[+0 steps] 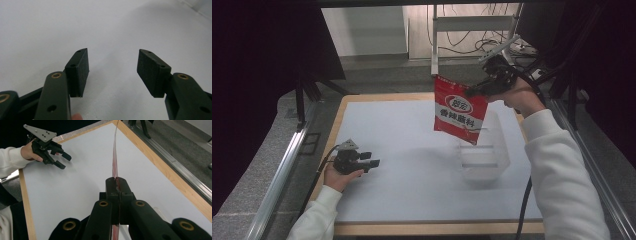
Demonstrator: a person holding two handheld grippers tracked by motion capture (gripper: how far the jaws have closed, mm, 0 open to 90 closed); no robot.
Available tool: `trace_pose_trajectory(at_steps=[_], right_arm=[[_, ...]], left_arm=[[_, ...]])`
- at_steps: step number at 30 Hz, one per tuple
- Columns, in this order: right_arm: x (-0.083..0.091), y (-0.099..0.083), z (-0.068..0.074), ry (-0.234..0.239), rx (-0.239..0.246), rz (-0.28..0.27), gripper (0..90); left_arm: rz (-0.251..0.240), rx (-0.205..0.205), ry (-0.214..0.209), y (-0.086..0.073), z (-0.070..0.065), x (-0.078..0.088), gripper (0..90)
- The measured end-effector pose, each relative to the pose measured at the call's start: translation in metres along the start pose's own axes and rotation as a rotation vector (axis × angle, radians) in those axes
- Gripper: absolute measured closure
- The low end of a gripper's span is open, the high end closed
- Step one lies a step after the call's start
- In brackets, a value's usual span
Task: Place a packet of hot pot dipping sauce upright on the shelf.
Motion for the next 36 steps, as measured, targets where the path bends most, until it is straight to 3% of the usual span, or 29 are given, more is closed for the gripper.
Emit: trace_pose_trajectory(at_steps=[28, 36], right_arm=[[0.031, -0.032, -0.015, -0.042, -0.031, -0.007, 89.7], [0.035, -0.039, -0.021, -0.016, -0.049, -0.014, 89.7]], left_arm=[[0.004, -0.004, -0.002, 0.0, -0.001, -0.001, 41.7], [0.004, -0.004, 0.001, 0.0, 0.0, -0.001, 41.7]])
Point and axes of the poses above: each handheld gripper's, and its own axes: x roughly backward along the jaws, y roughly out of its top, z roughly to its left, the point moved 2 cm from there along -x, roughly forward along the jaws, and after that the axes turned 12 degrees about -x, right-handed, at the moved point
